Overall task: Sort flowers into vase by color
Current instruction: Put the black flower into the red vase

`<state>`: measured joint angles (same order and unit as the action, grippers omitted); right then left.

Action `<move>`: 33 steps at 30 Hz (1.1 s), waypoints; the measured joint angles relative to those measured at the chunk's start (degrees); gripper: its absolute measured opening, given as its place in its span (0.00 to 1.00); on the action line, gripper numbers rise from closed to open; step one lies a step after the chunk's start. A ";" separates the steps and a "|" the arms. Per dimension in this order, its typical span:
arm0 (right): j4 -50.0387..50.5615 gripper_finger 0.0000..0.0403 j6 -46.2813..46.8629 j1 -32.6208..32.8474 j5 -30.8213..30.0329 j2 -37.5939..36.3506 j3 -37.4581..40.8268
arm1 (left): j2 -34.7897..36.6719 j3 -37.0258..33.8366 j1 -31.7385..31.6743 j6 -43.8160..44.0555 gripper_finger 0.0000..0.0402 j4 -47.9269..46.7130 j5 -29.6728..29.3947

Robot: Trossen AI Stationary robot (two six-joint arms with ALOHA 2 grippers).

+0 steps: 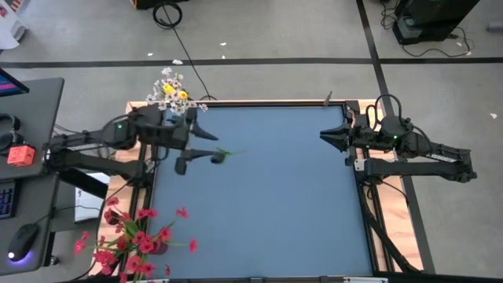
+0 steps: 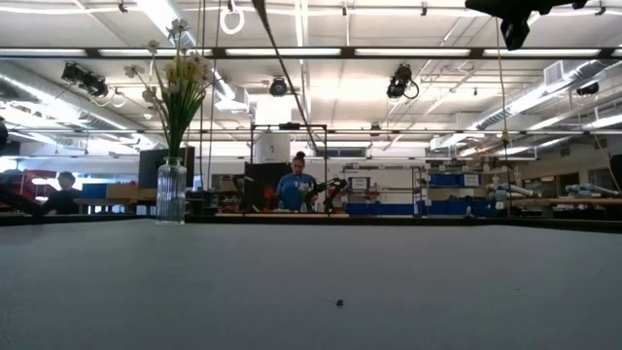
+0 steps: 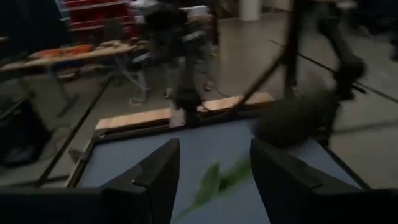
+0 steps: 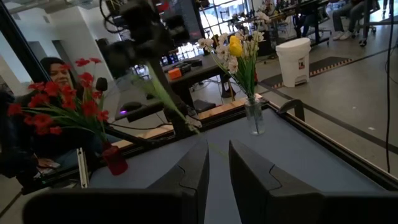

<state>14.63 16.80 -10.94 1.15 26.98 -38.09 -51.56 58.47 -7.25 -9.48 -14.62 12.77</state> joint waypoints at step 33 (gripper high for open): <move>-0.03 0.18 0.02 -0.02 0.01 -0.02 0.00 | -23.20 -4.18 -3.71 -11.75 0.48 -9.80 3.51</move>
<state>14.60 16.82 -10.96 1.16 26.96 -38.09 -74.76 54.29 -10.96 -21.23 -24.42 16.28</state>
